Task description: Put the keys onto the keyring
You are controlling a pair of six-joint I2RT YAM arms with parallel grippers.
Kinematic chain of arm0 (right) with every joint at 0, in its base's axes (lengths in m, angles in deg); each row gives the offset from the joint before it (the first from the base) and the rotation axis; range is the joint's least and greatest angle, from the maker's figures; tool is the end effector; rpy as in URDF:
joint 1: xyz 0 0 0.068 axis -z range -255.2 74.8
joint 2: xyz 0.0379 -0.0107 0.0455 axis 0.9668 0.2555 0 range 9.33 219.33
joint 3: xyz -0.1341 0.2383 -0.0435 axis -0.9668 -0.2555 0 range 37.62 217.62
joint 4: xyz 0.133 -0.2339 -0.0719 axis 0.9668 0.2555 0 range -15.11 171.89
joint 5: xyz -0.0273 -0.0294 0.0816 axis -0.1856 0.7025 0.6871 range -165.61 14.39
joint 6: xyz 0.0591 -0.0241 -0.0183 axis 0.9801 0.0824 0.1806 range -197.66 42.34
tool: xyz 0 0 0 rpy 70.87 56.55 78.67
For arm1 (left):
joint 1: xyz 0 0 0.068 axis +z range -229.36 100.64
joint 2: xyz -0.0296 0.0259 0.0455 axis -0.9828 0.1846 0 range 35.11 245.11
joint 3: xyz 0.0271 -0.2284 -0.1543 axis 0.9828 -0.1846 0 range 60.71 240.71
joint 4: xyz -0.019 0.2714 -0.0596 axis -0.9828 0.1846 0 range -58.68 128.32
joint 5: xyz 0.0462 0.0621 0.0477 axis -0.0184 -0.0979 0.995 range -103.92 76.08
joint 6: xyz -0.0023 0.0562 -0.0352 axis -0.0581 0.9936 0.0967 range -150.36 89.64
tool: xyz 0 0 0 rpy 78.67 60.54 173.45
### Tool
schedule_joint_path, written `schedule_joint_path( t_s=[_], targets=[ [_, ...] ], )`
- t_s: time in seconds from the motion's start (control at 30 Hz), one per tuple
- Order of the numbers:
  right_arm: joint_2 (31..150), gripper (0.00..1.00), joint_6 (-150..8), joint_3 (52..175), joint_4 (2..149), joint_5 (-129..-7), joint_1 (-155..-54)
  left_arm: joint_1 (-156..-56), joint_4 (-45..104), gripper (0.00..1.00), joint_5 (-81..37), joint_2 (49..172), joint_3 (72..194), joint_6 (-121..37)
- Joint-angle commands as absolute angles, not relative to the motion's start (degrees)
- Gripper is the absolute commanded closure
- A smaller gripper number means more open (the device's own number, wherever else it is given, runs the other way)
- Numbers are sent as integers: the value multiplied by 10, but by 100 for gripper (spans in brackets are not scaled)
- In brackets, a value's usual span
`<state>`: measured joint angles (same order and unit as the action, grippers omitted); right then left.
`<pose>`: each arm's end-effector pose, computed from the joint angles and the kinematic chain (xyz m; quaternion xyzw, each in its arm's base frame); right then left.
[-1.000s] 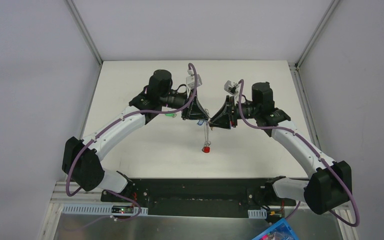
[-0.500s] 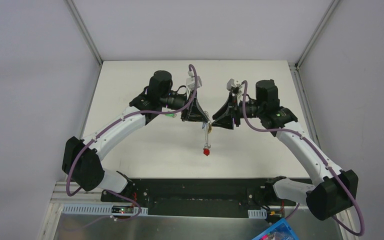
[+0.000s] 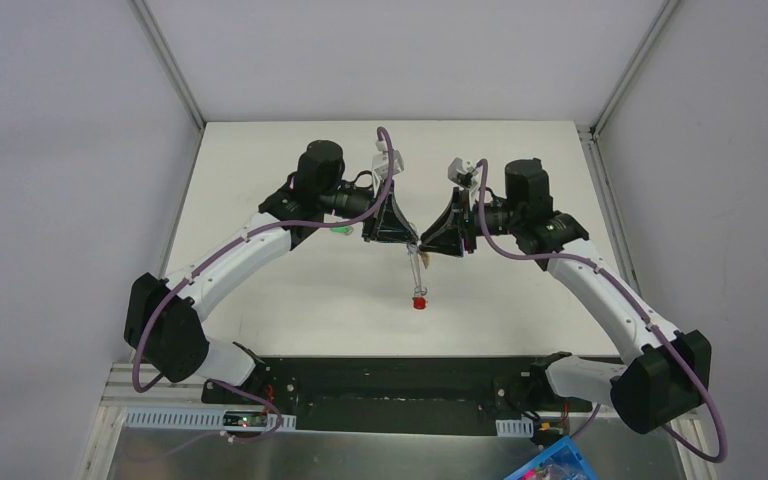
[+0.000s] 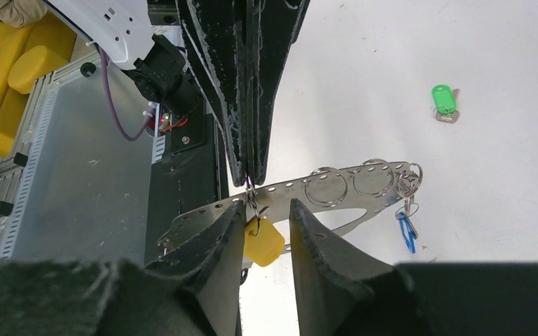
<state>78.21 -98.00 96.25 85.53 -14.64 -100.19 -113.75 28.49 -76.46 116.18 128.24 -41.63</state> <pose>0.2397 0.1626 0.3404 -0.5391 0.5440 0.4373 0.4714 0.2581 -0.2333 0.3570 0.4564 0.5784 -0.5800 0.3475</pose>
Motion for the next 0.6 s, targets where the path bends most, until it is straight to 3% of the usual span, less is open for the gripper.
schedule_joint_path(
  t_s=[0.0,0.27,0.5,0.57],
  targets=[
    [787,69,-974,984,828,-120,-1009,-1134,240,100,-783,1151,1288,-426],
    [791,80,-962,980,816,-108,-1012,-1134,238,100,-781,1154,1287,-427],
    [790,100,-964,981,819,-105,-1012,-1133,244,100,-778,1154,1288,-419],
    [787,100,-977,990,838,-111,-1012,-1132,254,100,-777,1152,1289,-408]
  ],
)
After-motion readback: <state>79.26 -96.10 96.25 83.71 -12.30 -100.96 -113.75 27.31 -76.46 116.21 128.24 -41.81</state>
